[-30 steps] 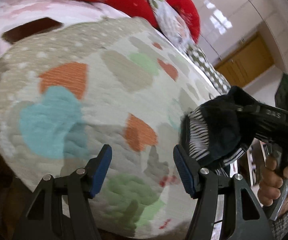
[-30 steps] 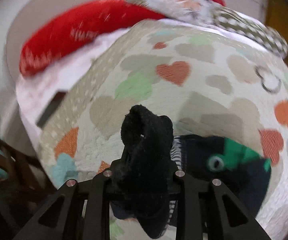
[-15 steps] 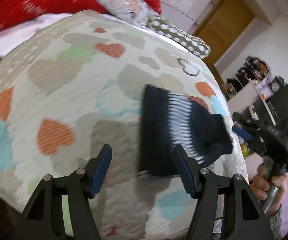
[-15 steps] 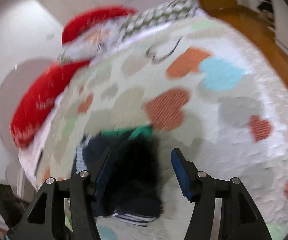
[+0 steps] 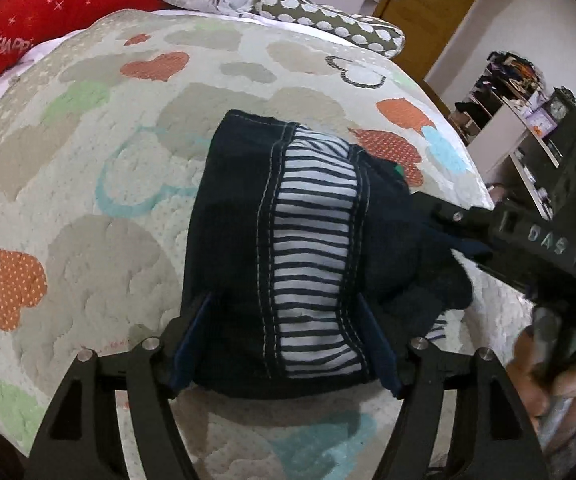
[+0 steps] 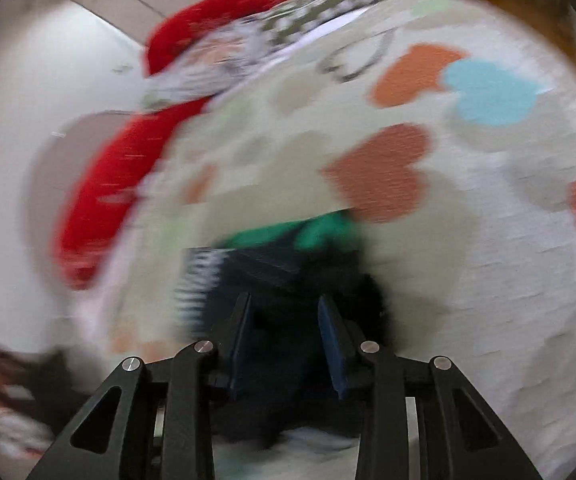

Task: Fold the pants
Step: 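Press the folded bundle flat and open both grippers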

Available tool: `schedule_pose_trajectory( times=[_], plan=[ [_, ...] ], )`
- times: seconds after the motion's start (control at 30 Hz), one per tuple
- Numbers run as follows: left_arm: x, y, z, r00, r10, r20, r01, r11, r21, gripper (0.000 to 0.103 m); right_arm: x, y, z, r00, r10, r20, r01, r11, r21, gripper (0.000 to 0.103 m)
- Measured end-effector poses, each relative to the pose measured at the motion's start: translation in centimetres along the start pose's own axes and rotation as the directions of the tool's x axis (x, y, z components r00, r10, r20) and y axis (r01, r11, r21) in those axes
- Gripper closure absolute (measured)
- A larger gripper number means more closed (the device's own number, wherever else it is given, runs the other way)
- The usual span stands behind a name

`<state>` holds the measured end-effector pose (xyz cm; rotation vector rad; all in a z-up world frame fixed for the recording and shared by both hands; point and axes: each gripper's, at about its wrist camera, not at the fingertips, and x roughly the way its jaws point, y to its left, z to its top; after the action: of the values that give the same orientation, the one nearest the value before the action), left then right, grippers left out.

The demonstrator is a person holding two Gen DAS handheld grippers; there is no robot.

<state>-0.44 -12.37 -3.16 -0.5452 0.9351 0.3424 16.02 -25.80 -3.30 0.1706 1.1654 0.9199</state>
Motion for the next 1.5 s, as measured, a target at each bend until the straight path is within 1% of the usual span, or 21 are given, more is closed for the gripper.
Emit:
schedule_pose_trajectory(
  times=[0.1, 0.23, 0.3, 0.37, 0.43, 0.5, 0.57, 0.63, 0.67, 0.83, 0.9, 0.97, 1.0, 1.1, 1.17, 1.23, 1.27, 1.33, 1.4, 1.43, 1.5],
  plan=[
    [-1.8, 0.0, 0.1, 0.998, -0.056, 0.020, 0.056, 0.998, 0.005, 0.033, -1.4, 0.1, -0.4, 0.998, -0.024, 0.060, 0.024, 1.000, -0.002, 0.064],
    [-3.6, 1.1, -0.2, 0.996, -0.058, 0.063, 0.061, 0.997, -0.045, 0.033, -4.9, 1.2, -0.8, 0.977, -0.105, 0.185, 0.116, 0.992, -0.052, 0.062],
    [-3.5, 1.5, -0.6, 0.997, -0.046, 0.063, 0.050, 0.997, -0.055, 0.033, -6.2, 1.2, -1.2, 0.971, -0.082, 0.225, 0.099, 0.993, -0.067, 0.062],
    [-2.3, 1.6, -1.3, 1.000, -0.027, 0.010, 0.027, 0.998, -0.059, 0.033, -6.6, 1.8, -2.5, 0.971, -0.020, 0.237, 0.041, 0.996, -0.085, 0.063],
    [-1.3, 1.6, -1.8, 1.000, -0.007, -0.029, 0.005, 0.998, -0.061, 0.033, -5.9, 2.2, -4.2, 0.980, 0.013, 0.199, 0.006, 0.996, -0.094, 0.063],
    [-1.4, 1.4, -2.1, 1.000, 0.006, -0.025, -0.008, 0.999, -0.052, 0.033, -3.8, 1.8, -5.5, 0.990, -0.045, 0.131, 0.058, 0.994, -0.096, 0.063],
    [-2.3, 1.3, -2.2, 1.000, -0.011, -0.015, 0.010, 0.998, -0.056, 0.033, -1.6, 0.5, -6.2, 0.987, -0.148, 0.070, 0.152, 0.987, -0.058, 0.062],
    [-3.8, 1.1, -2.3, 1.000, -0.012, 0.017, 0.013, 0.999, -0.051, 0.033, -2.2, 0.0, -6.3, 0.989, -0.114, 0.092, 0.114, 0.993, -0.001, 0.061],
    [-4.2, 1.1, -2.3, 1.000, -0.009, 0.028, 0.011, 0.999, -0.052, 0.033, -2.9, 0.2, -6.3, 0.986, -0.129, 0.106, 0.130, 0.991, -0.002, 0.060],
    [-8.5, 0.0, -2.8, 0.991, 0.039, 0.129, -0.034, 0.998, -0.044, 0.033, -7.2, 2.2, -7.4, 0.941, -0.227, 0.252, 0.243, 0.969, -0.035, 0.056],
    [-11.0, -0.9, -3.0, 0.972, 0.091, 0.215, -0.086, 0.996, -0.029, 0.027, -8.7, 2.6, -8.3, 0.927, -0.238, 0.290, 0.253, 0.967, -0.012, 0.048],
    [-13.4, -1.5, -3.4, 0.942, 0.136, 0.306, -0.132, 0.991, -0.036, 0.017, -9.6, 2.9, -9.1, 0.916, -0.246, 0.317, 0.262, 0.965, -0.007, 0.045],
    [-14.6, -1.8, -3.3, 0.919, 0.162, 0.359, -0.155, 0.987, -0.049, 0.012, -10.0, 3.1, -9.5, 0.911, -0.251, 0.326, 0.269, 0.963, -0.012, 0.044],
    [-17.8, -2.4, -3.6, 0.834, 0.221, 0.505, -0.206, 0.975, -0.086, 0.000, -11.0, 3.7, -10.7, 0.899, -0.260, 0.353, 0.293, 0.955, -0.042, 0.041],
    [-19.4, -2.9, -4.0, 0.765, 0.271, 0.583, -0.260, 0.960, -0.105, 0.000, -11.1, 4.2, -11.1, 0.897, -0.260, 0.358, 0.302, 0.951, -0.068, 0.036],
    [-20.1, -3.3, -4.3, 0.732, 0.289, 0.617, -0.292, 0.951, -0.100, 0.000, -11.2, 4.3, -11.3, 0.897, -0.260, 0.359, 0.305, 0.949, -0.075, 0.036],
    [-20.2, -3.4, -4.3, 0.727, 0.289, 0.623, -0.300, 0.950, -0.090, 0.000, -11.2, 4.4, -11.3, 0.897, -0.257, 0.359, 0.303, 0.950, -0.076, 0.036],
    [-19.9, -3.5, -4.3, 0.735, 0.291, 0.612, -0.314, 0.947, -0.072, 0.000, -11.0, 4.5, -11.4, 0.898, -0.256, 0.358, 0.303, 0.950, -0.080, 0.035],
    [-18.9, -3.6, -4.1, 0.766, 0.302, 0.568, -0.335, 0.941, -0.049, 0.000, -10.6, 4.7, -11.5, 0.899, -0.260, 0.353, 0.309, 0.947, -0.090, 0.033],
    [-18.3, -3.5, -3.9, 0.786, 0.300, 0.540, -0.335, 0.942, -0.035, 0.000, -10.5, 4.7, -11.5, 0.900, -0.262, 0.348, 0.311, 0.946, -0.093, 0.033],
    [-17.4, -3.2, -3.9, 0.815, 0.295, 0.499, -0.324, 0.945, -0.029, 0.000, -10.1, 4.7, -11.6, 0.904, -0.265, 0.336, 0.313, 0.945, -0.095, 0.033]
  ],
)
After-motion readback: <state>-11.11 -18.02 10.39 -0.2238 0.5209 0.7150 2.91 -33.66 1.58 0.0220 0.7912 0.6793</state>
